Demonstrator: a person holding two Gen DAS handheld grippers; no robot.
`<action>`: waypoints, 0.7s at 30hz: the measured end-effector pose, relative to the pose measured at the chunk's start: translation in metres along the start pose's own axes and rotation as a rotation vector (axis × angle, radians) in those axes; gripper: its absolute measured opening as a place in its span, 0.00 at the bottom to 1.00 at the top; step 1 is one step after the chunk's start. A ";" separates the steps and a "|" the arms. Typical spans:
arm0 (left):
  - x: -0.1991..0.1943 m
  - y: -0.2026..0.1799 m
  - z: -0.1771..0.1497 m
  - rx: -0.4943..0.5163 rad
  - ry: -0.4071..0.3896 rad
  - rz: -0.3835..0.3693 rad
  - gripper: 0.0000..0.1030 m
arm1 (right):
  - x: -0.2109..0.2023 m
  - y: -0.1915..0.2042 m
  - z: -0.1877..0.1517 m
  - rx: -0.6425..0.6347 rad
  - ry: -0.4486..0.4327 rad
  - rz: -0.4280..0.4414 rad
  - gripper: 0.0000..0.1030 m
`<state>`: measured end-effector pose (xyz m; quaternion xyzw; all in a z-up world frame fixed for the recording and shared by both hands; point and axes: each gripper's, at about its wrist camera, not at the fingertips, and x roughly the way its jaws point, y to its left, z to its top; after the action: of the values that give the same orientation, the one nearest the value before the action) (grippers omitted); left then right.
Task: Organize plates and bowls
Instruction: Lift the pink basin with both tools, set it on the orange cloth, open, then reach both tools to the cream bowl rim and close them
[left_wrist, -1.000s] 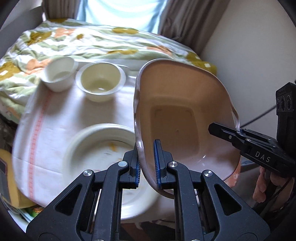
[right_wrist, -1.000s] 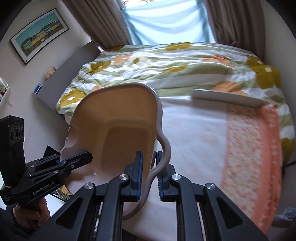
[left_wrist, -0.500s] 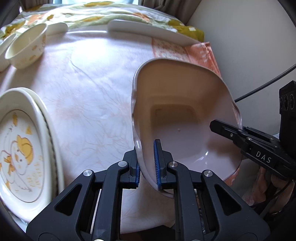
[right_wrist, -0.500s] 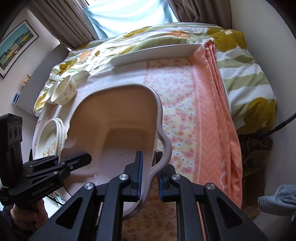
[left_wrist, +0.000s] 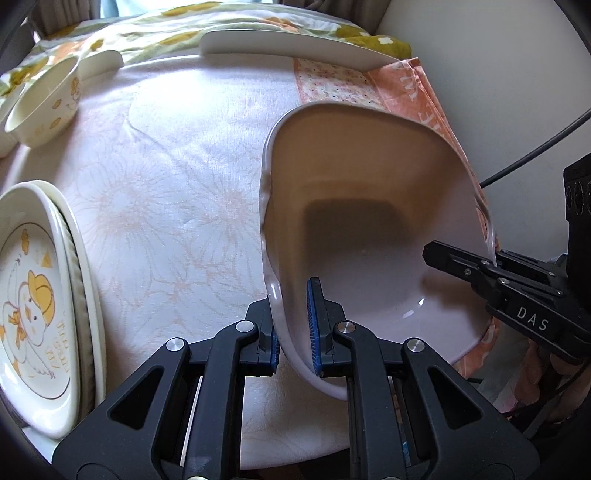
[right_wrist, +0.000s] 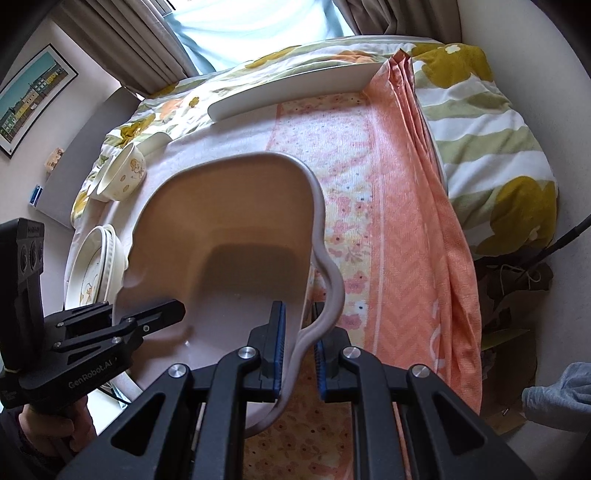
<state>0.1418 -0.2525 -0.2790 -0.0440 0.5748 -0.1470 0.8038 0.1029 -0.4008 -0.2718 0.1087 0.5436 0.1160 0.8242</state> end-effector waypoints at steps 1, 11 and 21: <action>-0.001 0.000 0.000 0.001 0.001 0.004 0.11 | 0.000 0.000 0.000 -0.001 0.003 0.003 0.13; -0.007 -0.005 0.002 -0.001 -0.043 0.051 0.91 | 0.002 0.000 0.004 0.009 0.026 0.005 0.18; -0.025 -0.009 -0.004 0.087 -0.064 0.106 0.92 | -0.018 -0.014 0.007 0.106 -0.043 0.026 0.93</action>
<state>0.1289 -0.2539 -0.2549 0.0167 0.5434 -0.1275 0.8295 0.1035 -0.4205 -0.2579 0.1617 0.5298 0.0953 0.8271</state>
